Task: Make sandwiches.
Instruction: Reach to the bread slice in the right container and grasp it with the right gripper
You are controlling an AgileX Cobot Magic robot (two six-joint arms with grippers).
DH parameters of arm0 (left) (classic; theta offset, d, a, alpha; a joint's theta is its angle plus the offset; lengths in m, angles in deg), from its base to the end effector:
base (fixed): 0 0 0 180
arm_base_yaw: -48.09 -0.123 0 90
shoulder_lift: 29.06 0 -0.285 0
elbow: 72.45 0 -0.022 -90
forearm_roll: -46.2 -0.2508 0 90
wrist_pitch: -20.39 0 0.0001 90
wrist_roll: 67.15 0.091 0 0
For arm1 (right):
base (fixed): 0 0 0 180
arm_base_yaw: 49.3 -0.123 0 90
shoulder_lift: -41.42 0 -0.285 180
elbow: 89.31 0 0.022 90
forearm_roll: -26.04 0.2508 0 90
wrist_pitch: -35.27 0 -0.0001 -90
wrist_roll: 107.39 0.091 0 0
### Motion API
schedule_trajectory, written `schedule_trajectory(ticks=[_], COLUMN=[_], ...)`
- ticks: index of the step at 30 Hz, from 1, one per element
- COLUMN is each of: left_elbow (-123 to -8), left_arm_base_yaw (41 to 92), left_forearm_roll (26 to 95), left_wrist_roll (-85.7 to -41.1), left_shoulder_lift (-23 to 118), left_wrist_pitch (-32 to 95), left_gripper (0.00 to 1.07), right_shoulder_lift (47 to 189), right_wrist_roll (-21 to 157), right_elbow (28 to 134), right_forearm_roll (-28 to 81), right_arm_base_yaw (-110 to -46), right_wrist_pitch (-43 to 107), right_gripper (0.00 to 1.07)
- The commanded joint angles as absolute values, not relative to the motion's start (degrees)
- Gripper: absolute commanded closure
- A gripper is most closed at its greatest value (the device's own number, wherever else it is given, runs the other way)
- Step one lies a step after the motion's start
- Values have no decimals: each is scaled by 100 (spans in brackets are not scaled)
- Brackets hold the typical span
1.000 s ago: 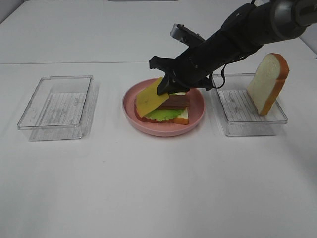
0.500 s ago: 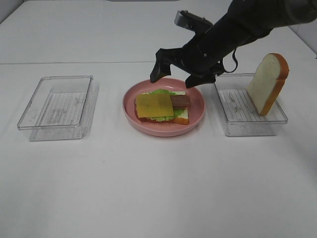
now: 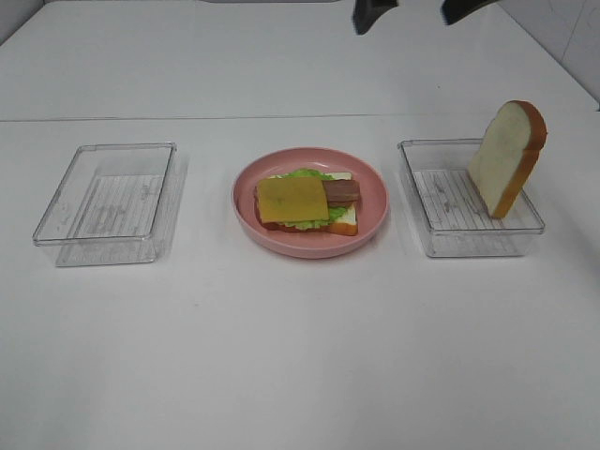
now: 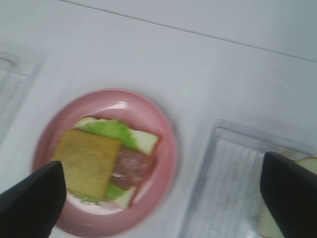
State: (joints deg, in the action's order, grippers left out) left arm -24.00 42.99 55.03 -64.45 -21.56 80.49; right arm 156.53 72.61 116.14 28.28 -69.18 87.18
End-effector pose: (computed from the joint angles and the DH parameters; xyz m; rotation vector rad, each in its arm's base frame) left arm -0.0048 -0.0126 0.2796 -0.0356 2.0170 -0.0974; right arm 0.4016 0.1482 0.3333 -0.4118 2.4460 0.1971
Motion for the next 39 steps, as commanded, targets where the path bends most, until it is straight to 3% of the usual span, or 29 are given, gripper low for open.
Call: schedule_trajectory(ticks=[1, 16, 34, 38, 39], left_elbow=[-2383, -2383, -2383, -2383, -2383], left_arm_base_yaw=[4276, 4276, 4276, 4276, 4276], left_forearm_roll=[5520, 5520, 5520, 5520, 5520], left_wrist_roll=[-6468, -6468, -6468, -6468, -6468], left_shoulder_lift=[-2277, -2277, -2277, -2277, -2277], left_wrist_pitch=[7957, 7957, 7957, 7957, 7957], left_gripper=[9, 9, 9, 9, 9], right_shoulder_lift=[15693, 16684, 17646, 17669, 17669], right_wrist_roll=[7593, 7473, 7433, 7347, 7330], right_elbow=[12004, 12038, 12038, 12038, 12038], right_forearm_roll=[2094, 2839, 3040, 3051, 3045], right_arm_base_yaw=[-6540, -5033, -4953, -4953, -4953], right_wrist_pitch=[9383, 9692, 9922, 9893, 9882], right_gripper=[10, 11, 14, 22, 31])
